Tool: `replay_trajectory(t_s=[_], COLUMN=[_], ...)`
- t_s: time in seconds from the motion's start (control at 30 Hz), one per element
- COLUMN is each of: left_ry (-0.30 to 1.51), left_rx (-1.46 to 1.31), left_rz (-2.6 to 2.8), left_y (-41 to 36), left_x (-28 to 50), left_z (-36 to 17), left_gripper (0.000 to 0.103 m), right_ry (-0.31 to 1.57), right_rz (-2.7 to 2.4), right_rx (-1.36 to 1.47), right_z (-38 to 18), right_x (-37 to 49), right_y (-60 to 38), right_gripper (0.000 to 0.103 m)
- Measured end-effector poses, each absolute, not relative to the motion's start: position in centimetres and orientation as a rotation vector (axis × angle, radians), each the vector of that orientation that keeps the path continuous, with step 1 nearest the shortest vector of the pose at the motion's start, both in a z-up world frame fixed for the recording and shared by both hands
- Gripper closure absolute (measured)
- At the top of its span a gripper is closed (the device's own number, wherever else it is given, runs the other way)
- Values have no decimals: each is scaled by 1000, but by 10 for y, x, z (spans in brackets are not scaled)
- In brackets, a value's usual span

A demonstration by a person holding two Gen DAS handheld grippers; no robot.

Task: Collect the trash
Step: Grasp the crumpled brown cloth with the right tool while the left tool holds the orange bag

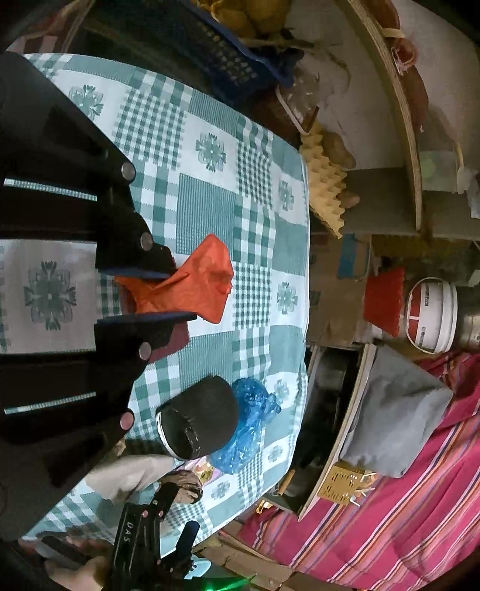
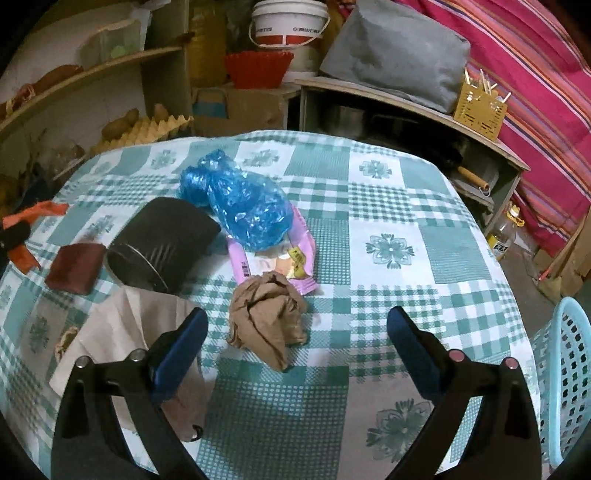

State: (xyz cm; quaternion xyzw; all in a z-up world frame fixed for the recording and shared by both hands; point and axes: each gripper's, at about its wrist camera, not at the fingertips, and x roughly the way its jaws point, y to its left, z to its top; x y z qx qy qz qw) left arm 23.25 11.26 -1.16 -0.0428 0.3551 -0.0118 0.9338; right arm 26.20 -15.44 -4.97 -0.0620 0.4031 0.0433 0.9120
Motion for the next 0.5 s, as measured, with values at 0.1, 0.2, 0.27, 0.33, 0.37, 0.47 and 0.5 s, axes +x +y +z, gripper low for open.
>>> replay_trajectory(t_s=[0.1, 0.2, 0.27, 0.33, 0.37, 0.47, 0.5], left_ry=[725, 722, 720, 719, 719, 710, 703], left_rx=[-94, -102, -107, -110, -110, -106, -102], left_rz=[-19, -16, -14, -10, -8, -3, -2], left_y=[116, 118, 119, 119, 119, 117, 116], left_x=[233, 233, 233, 233, 233, 232, 231], left_z=[-11, -10, -10, -9, -9, -6, -4], left_gripper=[89, 89, 89, 89, 89, 89, 90], right_ry=[841, 861, 870, 872, 868, 841, 829], right_rz=[91, 110, 126, 134, 139, 135, 132], right_rx=[-152, -144, -138, -137, -132, -124, -127], right_z=[-53, -57, -58, -59, -58, -50, -46], right_x=[264, 266, 267, 267, 266, 261, 258], right_y=[-150, -149, -149, -148, -149, -154, -156], right_gripper=[25, 44, 58, 61, 61, 61, 61])
